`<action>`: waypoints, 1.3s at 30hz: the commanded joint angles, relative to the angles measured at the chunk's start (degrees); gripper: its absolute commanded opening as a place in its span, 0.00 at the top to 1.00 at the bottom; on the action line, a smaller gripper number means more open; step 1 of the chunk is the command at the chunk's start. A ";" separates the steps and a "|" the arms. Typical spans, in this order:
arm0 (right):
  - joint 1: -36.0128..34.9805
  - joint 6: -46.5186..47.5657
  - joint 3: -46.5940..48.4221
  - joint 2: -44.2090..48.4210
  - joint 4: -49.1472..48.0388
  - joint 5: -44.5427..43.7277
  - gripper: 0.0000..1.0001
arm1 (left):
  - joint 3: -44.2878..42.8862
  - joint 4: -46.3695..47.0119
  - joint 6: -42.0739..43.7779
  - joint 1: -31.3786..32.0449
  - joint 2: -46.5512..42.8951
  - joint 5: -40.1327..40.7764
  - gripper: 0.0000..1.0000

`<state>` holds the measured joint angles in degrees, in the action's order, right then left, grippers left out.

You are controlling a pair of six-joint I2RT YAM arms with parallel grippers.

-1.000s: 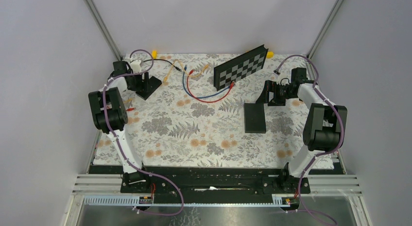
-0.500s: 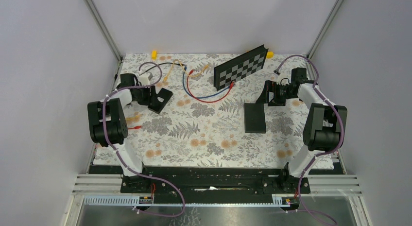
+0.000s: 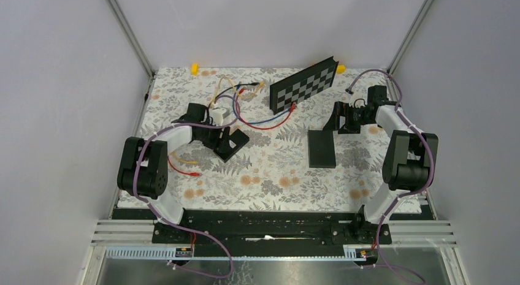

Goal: Pull the plug from the switch port
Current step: Move the switch port to the center of the board.

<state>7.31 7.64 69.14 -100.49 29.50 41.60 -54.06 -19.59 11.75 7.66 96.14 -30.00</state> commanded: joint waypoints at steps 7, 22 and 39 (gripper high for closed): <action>0.51 1.07 1.51 1.20 0.83 -0.59 0.00 | 0.57 -6.54 2.93 8.65 1.78 -5.65 0.26; 0.51 4.54 1.58 1.90 2.01 6.78 0.00 | -2.68 -2.68 4.57 23.42 6.18 -11.87 0.15; 0.35 5.13 0.76 3.25 -0.49 11.91 0.00 | -8.77 5.17 -0.48 36.26 8.66 -10.18 0.06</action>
<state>7.57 12.86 69.14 -100.49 30.76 50.81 -63.75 -16.34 11.99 44.01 107.44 -43.88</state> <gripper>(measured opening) 0.994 0.903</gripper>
